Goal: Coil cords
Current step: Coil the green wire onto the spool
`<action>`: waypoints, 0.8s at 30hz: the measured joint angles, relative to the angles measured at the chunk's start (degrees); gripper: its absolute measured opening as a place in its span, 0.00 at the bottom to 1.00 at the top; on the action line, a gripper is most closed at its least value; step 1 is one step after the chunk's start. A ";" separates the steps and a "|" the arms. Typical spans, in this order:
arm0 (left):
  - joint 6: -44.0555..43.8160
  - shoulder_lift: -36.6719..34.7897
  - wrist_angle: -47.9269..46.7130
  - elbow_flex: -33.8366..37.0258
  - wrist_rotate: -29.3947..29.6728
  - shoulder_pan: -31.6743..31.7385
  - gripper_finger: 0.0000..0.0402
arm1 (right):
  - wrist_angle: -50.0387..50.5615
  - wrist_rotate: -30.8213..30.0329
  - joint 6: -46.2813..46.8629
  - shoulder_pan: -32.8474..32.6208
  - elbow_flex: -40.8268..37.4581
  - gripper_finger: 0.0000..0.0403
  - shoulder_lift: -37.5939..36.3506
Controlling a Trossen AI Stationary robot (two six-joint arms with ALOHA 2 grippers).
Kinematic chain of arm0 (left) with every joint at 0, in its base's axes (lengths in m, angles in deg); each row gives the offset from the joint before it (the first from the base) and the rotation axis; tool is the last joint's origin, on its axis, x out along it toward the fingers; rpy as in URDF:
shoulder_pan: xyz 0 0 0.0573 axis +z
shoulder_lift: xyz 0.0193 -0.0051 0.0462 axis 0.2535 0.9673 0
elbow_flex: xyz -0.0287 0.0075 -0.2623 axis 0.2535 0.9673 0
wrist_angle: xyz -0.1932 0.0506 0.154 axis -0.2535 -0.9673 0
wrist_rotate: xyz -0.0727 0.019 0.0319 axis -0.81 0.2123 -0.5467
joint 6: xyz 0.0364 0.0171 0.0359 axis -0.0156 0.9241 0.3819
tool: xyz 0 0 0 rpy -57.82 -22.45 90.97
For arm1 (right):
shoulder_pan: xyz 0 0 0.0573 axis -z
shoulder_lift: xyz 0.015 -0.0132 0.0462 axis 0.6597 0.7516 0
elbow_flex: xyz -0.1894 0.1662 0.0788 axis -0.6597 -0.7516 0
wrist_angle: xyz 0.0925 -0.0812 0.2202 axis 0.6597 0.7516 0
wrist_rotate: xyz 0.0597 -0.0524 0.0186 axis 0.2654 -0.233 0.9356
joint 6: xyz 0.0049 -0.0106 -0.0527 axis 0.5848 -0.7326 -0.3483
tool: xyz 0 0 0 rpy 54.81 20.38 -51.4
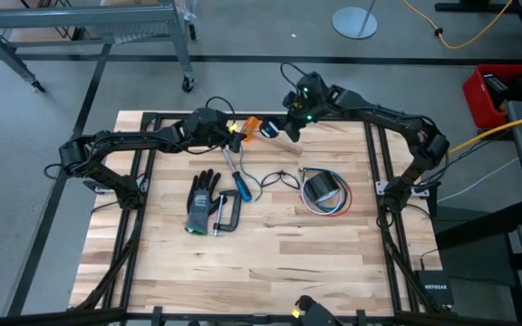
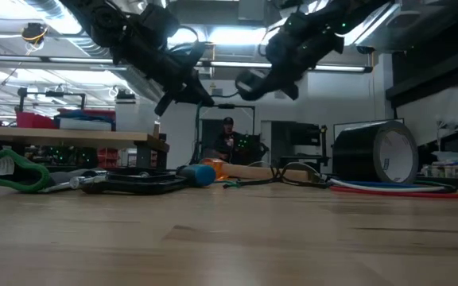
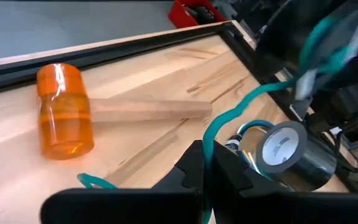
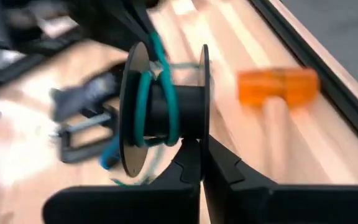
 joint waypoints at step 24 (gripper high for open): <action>-9.43 0.02 8.75 0.00 1.27 3.46 0.00 | -1.44 -40.23 -17.47 -13.17 -0.11 0.00 0.35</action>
